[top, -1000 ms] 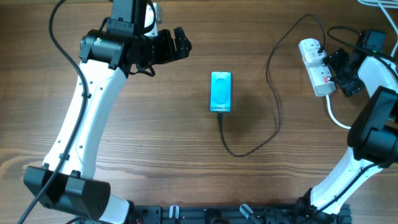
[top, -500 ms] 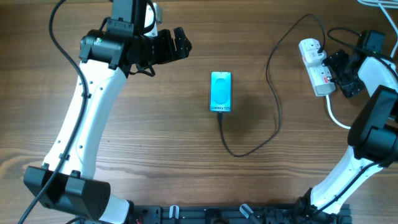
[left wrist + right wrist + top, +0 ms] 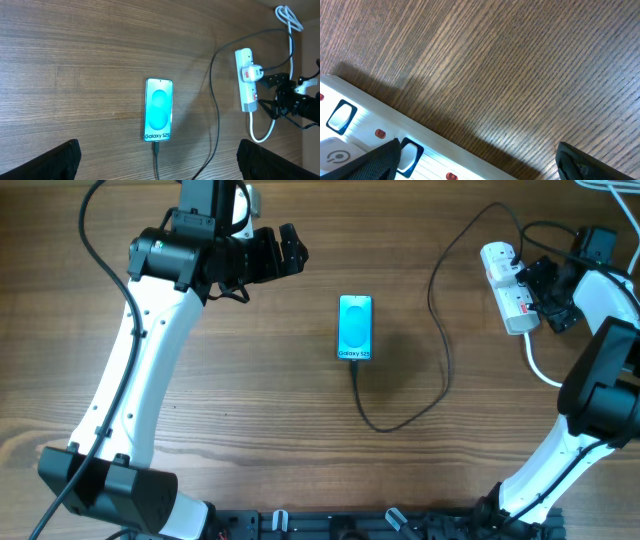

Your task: Plug charger to phone and switch on socket

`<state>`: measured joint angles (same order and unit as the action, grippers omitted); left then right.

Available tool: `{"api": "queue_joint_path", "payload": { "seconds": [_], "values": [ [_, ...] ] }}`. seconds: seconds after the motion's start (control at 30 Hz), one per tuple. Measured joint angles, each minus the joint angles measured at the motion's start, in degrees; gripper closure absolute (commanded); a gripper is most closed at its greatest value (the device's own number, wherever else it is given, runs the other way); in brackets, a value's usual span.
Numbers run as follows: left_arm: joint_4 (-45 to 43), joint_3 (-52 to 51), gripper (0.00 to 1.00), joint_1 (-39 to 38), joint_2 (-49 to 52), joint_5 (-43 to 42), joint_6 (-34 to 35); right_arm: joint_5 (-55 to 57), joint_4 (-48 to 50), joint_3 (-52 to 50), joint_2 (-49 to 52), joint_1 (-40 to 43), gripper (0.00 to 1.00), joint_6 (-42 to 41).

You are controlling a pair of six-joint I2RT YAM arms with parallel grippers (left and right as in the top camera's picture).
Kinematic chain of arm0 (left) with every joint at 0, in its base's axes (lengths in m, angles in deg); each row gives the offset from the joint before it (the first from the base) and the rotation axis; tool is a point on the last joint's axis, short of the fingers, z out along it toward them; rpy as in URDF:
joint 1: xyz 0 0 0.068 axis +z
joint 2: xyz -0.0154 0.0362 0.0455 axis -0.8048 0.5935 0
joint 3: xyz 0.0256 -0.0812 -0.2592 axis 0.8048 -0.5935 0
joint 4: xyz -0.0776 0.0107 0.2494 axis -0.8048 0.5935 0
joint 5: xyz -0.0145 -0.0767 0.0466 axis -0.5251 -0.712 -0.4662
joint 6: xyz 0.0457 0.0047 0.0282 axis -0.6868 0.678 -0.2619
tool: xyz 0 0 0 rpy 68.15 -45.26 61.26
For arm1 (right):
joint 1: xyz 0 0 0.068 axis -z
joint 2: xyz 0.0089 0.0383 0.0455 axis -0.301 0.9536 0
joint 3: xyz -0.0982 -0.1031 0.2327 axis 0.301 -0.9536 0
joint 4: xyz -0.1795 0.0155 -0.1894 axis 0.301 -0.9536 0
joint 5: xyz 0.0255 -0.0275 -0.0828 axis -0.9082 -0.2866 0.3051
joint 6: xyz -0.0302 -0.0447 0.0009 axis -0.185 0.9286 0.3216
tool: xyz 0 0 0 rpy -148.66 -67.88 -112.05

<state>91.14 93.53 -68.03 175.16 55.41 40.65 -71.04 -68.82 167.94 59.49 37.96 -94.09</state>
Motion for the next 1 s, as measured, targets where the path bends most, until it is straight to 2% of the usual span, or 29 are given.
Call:
{"api": "queue_joint_path", "payload": {
  "seconds": [1.0],
  "values": [
    [0.0,0.0,0.00,0.0,0.0,0.0,0.0,1.8,-0.3,0.3,0.0,-0.8,0.00,0.7]
  ]
}}
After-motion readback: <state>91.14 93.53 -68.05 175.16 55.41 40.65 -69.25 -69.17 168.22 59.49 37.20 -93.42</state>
